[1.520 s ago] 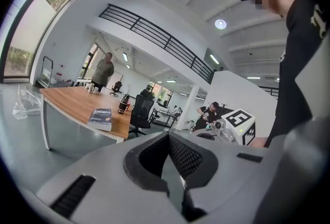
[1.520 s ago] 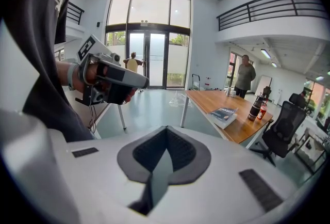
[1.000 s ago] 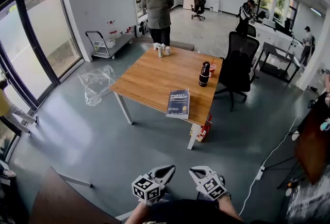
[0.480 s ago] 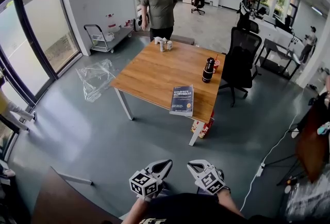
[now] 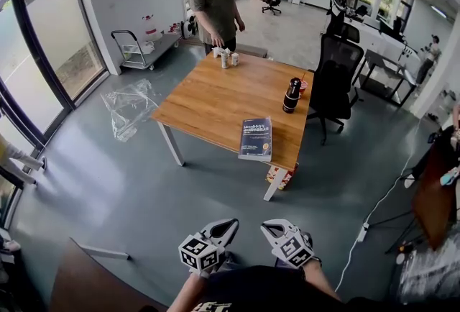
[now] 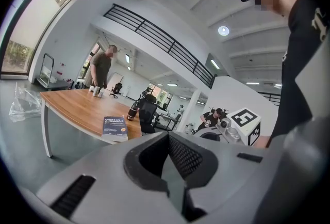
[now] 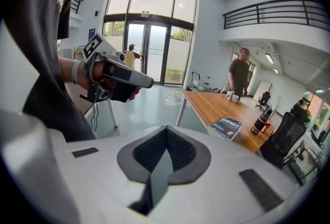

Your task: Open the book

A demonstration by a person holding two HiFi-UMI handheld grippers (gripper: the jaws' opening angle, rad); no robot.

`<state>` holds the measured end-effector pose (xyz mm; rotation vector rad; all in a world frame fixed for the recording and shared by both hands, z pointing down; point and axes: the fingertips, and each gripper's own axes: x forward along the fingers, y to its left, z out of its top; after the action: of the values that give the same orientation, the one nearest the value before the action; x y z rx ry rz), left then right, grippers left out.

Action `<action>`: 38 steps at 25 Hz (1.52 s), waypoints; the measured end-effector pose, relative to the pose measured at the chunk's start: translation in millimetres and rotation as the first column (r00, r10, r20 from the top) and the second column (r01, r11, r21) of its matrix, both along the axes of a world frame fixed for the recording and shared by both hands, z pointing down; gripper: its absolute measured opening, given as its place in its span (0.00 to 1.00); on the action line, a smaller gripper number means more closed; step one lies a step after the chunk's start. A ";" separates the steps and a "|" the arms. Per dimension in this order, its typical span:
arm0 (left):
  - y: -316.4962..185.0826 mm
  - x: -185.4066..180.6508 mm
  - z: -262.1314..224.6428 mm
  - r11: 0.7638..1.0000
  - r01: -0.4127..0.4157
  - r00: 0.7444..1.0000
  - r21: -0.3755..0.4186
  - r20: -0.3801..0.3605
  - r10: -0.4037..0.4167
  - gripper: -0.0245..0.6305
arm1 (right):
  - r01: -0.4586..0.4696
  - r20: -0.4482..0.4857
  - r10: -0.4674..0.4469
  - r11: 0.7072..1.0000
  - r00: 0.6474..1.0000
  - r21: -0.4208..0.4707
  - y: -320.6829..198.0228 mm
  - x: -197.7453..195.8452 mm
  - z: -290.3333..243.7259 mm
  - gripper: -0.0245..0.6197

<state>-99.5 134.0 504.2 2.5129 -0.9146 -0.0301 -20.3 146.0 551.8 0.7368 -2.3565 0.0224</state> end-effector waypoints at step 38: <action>-131.8 18.8 1.9 1.000 -0.010 0.999 -0.017 0.053 0.011 0.05 | 0.071 0.030 -0.071 0.997 0.997 -0.013 -141.2 -3.3 0.4 0.02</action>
<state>-80.7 2.2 506.0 2.5138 -0.9188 0.0471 -23.6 4.7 552.2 0.6497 -2.4072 0.0188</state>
